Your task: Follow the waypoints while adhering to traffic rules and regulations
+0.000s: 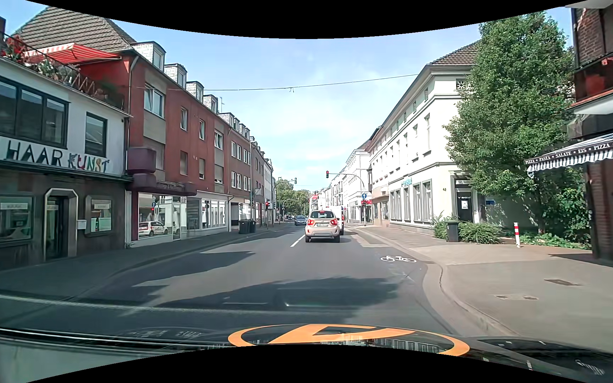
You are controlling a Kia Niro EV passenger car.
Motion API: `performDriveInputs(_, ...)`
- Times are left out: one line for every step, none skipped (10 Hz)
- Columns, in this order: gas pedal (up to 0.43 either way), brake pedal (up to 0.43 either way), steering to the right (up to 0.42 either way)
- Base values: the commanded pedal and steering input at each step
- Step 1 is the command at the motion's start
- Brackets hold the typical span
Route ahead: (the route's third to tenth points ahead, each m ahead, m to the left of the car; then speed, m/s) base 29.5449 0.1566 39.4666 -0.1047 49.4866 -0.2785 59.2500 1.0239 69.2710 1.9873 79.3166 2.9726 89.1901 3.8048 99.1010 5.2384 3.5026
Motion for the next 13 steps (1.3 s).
performDriveInputs(0.000,0.110,0.000)
performDriveInputs(0.000,0.128,0.000)
performDriveInputs(0.000,0.140,0.000)
performDriveInputs(0.000,0.146,0.001)
performDriveInputs(0.000,0.146,0.001)
performDriveInputs(0.000,0.146,0.001)
performDriveInputs(0.000,0.146,0.000)
performDriveInputs(0.000,0.146,0.001)
performDriveInputs(0.000,0.134,0.000)
performDriveInputs(0.000,0.116,0.001)
performDriveInputs(0.000,0.098,0.001)
performDriveInputs(0.000,0.079,0.001)
performDriveInputs(0.000,0.061,0.000)
